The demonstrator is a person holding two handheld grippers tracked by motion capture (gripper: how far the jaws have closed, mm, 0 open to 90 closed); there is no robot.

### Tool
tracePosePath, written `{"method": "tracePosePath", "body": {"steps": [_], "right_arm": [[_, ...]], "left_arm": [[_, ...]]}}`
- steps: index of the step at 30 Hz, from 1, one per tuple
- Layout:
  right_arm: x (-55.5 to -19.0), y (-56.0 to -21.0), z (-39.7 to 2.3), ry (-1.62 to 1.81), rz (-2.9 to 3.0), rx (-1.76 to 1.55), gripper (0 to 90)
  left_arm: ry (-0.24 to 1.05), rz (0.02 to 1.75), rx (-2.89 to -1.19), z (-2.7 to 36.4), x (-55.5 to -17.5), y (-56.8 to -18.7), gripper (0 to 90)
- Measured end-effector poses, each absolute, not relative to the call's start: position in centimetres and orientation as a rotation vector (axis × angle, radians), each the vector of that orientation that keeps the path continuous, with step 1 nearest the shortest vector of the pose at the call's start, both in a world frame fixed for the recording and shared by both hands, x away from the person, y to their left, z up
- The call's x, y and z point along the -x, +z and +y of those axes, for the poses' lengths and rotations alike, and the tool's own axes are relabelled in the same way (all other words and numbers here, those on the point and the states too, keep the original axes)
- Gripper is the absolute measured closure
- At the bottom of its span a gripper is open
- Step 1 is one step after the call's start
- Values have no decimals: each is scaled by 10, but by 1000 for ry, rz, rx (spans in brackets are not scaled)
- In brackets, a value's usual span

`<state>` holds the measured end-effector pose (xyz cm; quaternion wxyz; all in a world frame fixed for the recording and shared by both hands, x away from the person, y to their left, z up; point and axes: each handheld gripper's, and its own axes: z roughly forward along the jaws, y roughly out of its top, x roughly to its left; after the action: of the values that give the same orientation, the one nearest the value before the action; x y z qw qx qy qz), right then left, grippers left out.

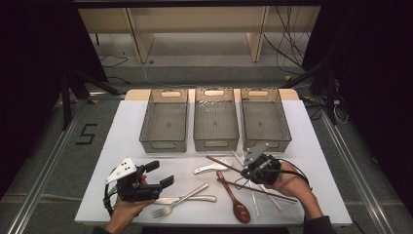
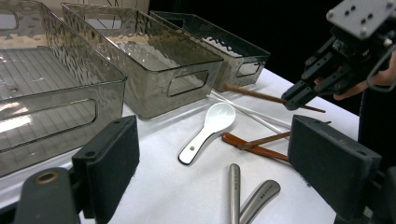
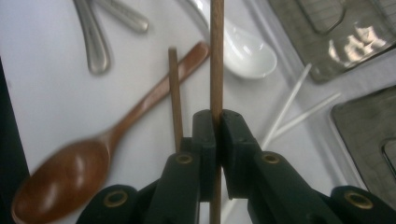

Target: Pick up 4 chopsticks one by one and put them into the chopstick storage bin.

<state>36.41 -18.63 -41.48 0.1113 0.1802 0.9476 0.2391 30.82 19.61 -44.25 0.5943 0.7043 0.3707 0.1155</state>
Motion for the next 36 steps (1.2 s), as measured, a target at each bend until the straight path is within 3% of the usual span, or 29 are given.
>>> {"method": "tracePosePath", "body": {"steps": [16,36], "right_arm": [[-387,-394,-148,997,2689,-818,852],[-430,-378,-95,1105,2627,-954,852]], "left_arm": [[277,867,-1631,198,-308,-442,163],[285,879,-1615,200,-308,-442,163]]}}
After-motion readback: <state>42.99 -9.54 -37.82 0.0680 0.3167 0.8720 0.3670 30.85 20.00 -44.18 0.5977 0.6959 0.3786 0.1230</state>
